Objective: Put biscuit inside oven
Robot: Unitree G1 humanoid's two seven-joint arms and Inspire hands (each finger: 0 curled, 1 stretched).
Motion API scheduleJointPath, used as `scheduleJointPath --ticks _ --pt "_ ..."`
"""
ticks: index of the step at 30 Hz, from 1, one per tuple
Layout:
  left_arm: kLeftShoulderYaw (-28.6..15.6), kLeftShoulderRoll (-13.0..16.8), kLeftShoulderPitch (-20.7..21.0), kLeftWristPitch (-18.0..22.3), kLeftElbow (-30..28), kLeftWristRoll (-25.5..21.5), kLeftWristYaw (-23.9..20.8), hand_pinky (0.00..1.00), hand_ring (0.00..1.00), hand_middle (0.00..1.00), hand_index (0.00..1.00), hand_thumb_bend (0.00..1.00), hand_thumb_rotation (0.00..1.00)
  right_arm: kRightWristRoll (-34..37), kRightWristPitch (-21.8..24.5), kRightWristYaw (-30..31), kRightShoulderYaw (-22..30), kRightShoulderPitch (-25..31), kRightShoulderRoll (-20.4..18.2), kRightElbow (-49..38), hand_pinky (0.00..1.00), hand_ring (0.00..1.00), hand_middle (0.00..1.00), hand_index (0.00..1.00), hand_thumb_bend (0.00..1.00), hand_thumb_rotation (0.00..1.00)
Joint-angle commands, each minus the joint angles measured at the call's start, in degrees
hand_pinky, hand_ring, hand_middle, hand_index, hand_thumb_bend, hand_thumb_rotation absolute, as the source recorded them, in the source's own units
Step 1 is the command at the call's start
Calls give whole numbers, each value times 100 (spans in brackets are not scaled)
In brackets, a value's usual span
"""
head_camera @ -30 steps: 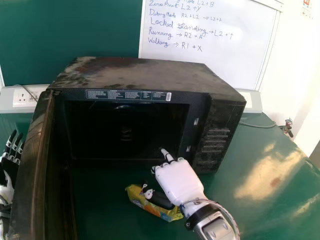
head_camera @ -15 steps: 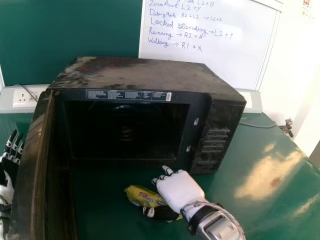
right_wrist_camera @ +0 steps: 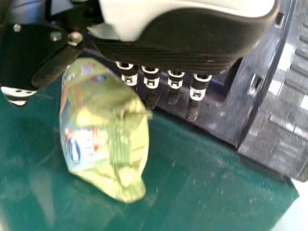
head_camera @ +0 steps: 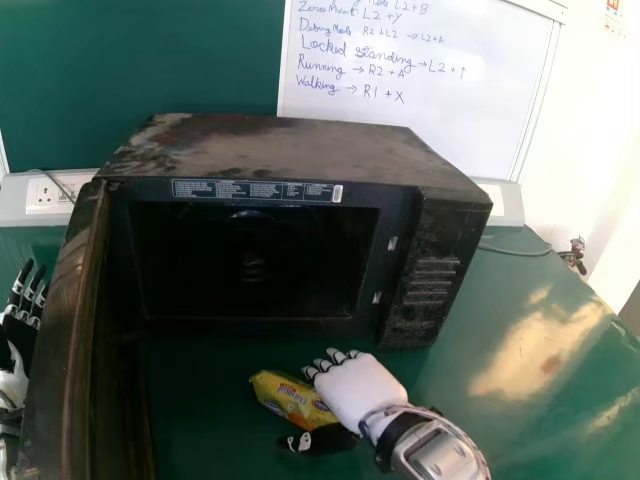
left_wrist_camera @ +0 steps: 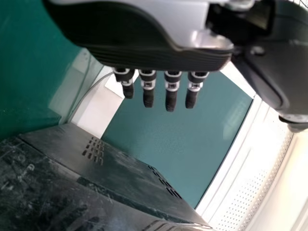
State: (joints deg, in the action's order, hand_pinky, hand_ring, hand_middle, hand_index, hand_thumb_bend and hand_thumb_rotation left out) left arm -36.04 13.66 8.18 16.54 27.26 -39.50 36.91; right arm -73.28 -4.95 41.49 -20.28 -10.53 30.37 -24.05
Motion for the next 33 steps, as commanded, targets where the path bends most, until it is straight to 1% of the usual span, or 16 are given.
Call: scheduleJointPath --ticks 1,3,4,6,8,10,11,13,18,20,21,24,27,29,31,33 --pt "-3 -209 -160 37 200 -52 34 51 66 79 91 11 0 -22 24 46 -44 -106 -34 56 92 99 100 99 100 41" --pt "-9 -216 -159 12 195 -68 16 51 66 79 91 10 0 -67 9 -21 -61 -101 -28 93 93 99 100 99 100 41" --pt "-7 -226 -168 -5 168 -72 -8 51 65 78 91 11 0 -95 1 -51 -72 -98 -24 110 92 98 99 98 93 37" --pt "14 -257 -207 -46 63 -59 -93 52 66 78 91 10 0 -116 -9 -55 -86 -99 -17 134 92 99 100 98 92 36" --pt "28 -264 -229 -63 18 -51 -110 54 67 79 91 10 0 -120 -23 -22 -96 -113 -8 150 93 100 100 99 98 39" --pt "36 -254 -232 -51 25 -32 -106 55 67 80 92 10 0 -156 -38 -105 -102 -100 -1 172 94 100 100 98 100 41" --pt "36 -255 -232 -52 26 -33 -106 56 68 80 92 10 0 -183 -40 -149 -109 -90 0 185 93 99 100 97 94 37" --pt "28 -252 -218 -27 59 -35 -80 57 68 80 91 10 0 -239 -46 -212 -137 -84 3 222 92 99 100 97 91 35" --pt "19 -246 -209 -73 71 -63 -75 53 67 80 92 10 0 -418 -64 -201 -260 -147 23 350 91 98 99 96 92 34" --pt "20 -251 -209 -61 63 -51 -94 52 67 80 92 11 0 -454 -53 -175 -298 -179 14 415 91 98 99 96 90 33" --pt "20 -250 -209 -60 65 -50 -92 51 67 80 92 11 0 -474 -36 -153 -317 -197 6 448 92 98 99 96 91 32" --pt "23 -241 -214 -59 74 -47 -69 52 67 80 92 11 0 -598 -17 -100 -395 -267 22 542 92 97 99 97 87 24" --pt "25 -251 -227 -71 43 -60 -69 51 67 80 92 10 0 -787 -25 28 -502 -370 52 604 92 97 99 98 81 24" --pt "39 -269 -248 -85 -24 -48 -113 54 68 80 92 10 0 -860 -28 18 -550 -405 64 633 93 96 98 98 77 23" --pt "39 -276 -248 -78 -30 -45 -115 56 68 81 93 10 0 -946 -38 63 -605 -441 75 645 93 96 98 98 77 24" --pt "29 -275 -234 -63 5 -55 -77 52 67 81 92 11 0 -1033 -37 124 -650 -464 70 642 95 96 98 99 77 23"
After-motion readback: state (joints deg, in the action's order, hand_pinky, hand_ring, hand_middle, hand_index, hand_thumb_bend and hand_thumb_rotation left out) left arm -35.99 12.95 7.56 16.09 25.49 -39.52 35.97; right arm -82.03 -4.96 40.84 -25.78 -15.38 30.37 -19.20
